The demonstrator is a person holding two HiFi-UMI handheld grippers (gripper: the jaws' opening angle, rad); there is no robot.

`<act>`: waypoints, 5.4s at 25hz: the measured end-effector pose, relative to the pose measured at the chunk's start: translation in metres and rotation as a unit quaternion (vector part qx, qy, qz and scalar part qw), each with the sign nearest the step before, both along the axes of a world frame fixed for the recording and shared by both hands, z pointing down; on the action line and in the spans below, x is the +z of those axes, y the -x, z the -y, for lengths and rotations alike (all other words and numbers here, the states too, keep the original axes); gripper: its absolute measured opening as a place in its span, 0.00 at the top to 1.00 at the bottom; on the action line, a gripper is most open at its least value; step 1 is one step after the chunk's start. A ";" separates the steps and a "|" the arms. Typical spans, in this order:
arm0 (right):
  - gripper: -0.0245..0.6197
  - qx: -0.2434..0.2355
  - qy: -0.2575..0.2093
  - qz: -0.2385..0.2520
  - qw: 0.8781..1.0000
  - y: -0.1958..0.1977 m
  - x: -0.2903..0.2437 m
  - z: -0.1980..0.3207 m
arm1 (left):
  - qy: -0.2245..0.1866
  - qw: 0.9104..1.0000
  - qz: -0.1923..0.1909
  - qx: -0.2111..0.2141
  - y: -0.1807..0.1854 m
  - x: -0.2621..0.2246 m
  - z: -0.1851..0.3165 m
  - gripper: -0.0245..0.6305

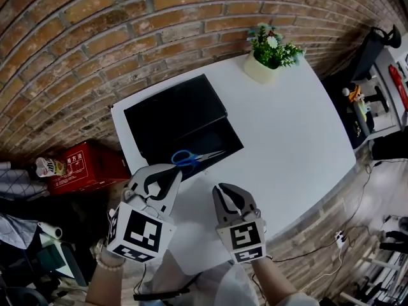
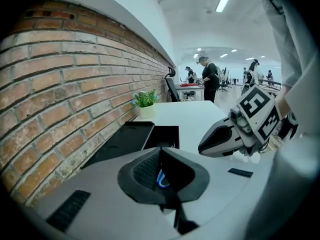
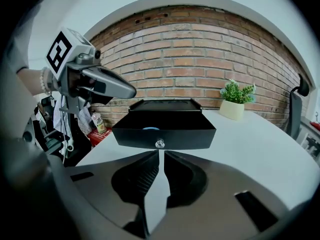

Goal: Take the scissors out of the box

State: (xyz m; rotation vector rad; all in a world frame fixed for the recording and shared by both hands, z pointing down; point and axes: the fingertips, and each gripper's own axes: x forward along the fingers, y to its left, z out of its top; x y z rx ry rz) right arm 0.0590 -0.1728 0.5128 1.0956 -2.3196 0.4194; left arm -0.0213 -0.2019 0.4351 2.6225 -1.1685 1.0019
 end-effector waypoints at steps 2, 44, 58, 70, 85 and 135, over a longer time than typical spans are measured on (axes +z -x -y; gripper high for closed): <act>0.87 0.002 0.003 0.005 1.000 -0.003 0.000 -0.001 | 0.007 1.000 0.012 0.018 -0.005 0.006 0.005 0.94; 0.87 0.028 0.015 0.049 0.998 -0.021 -0.004 0.003 | 0.171 0.932 0.268 0.172 -0.023 0.113 0.029 0.78; 0.87 0.027 0.016 0.054 0.998 -0.023 -0.005 0.007 | 0.204 0.931 0.253 0.168 -0.026 0.113 0.025 0.82; 0.87 0.025 0.017 0.058 0.998 -0.021 -0.004 0.008 | 0.221 0.924 0.272 0.151 -0.024 0.119 0.026 0.84; 0.87 0.026 0.017 0.063 0.998 -0.024 -0.008 0.012 | 0.259 0.934 0.224 0.104 -0.023 0.126 0.028 0.83; 0.87 0.021 -0.054 0.030 0.998 0.000 -0.085 -0.002 | 0.053 0.999 0.013 0.006 0.003 0.004 0.018 0.82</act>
